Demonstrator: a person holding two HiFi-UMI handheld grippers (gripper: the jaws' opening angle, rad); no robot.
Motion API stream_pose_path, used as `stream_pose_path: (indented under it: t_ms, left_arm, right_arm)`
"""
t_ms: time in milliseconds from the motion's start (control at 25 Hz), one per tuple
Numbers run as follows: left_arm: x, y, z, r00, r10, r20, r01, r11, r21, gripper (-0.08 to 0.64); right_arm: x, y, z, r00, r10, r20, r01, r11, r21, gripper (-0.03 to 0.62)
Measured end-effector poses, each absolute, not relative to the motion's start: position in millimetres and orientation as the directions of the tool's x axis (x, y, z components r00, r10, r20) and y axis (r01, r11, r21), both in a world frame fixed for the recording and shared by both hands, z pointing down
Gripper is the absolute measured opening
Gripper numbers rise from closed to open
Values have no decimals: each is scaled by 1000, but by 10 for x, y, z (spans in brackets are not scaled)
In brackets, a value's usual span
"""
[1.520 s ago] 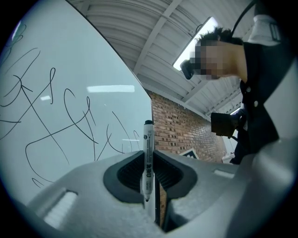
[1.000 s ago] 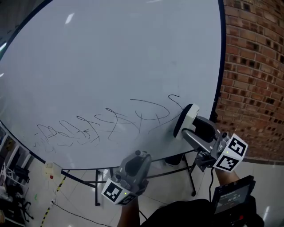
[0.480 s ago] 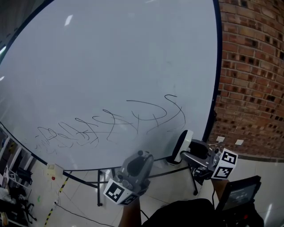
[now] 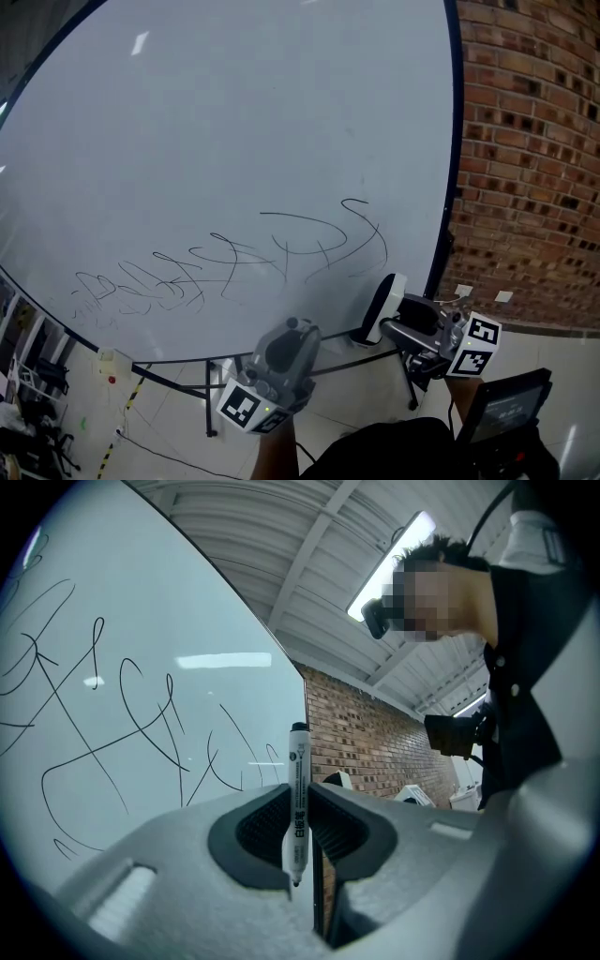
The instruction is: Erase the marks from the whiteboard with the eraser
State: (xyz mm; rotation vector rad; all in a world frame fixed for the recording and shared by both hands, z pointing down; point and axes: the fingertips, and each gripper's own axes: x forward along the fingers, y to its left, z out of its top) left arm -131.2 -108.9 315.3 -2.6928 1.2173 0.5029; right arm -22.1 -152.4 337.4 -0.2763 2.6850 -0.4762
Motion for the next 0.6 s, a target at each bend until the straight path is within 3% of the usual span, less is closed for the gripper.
stream_pose_path:
  t_ms: [600]
  left_arm:
    - [-1292, -1076, 3188, 618, -707, -344, -753, -658, -1, 58]
  right_arm:
    - [-172, -1482, 3363, -896, -265, -355, -118, 915, -385, 227]
